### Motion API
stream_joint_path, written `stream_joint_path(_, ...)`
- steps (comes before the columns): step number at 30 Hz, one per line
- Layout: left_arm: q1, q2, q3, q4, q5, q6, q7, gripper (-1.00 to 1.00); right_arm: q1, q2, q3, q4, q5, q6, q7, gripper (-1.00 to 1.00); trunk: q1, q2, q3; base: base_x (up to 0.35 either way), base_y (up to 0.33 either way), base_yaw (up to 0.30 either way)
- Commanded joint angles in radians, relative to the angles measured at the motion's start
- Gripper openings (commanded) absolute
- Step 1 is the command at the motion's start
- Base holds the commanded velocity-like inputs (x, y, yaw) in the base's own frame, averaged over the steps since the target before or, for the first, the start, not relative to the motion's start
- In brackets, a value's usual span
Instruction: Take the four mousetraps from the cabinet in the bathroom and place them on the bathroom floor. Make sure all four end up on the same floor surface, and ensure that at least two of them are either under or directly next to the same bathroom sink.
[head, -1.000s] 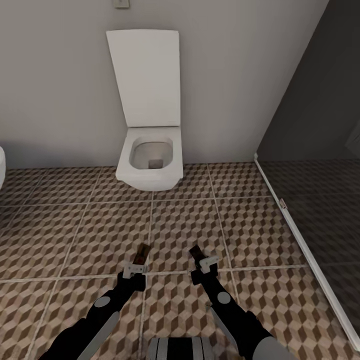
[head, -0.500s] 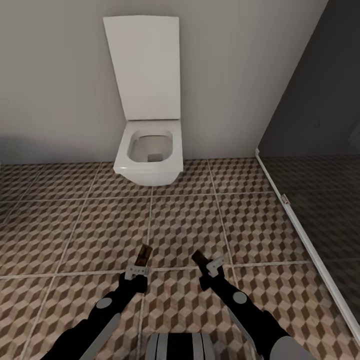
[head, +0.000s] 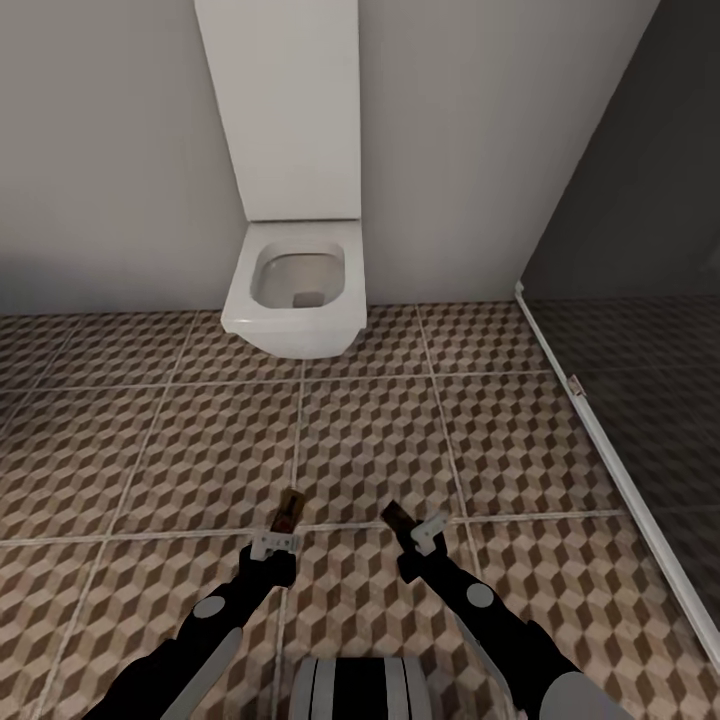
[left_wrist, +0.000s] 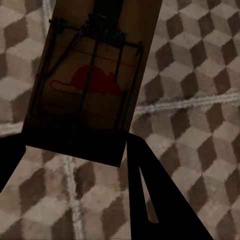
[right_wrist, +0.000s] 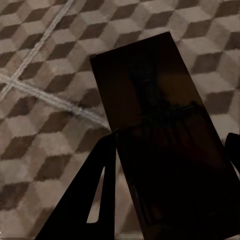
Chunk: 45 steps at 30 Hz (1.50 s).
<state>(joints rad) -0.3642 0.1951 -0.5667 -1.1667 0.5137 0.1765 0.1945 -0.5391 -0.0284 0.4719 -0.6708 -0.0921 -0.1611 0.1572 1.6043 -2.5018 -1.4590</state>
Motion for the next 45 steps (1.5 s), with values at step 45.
stream_joint_path(45,-0.001,0.004,-0.005,-0.044,0.005,0.007,0.01,-1.0,-0.001,0.002,0.007,-0.018,-0.008,-0.001,-0.001,-1.0,0.002,-0.002,-0.024,0.113,0.062,0.0)
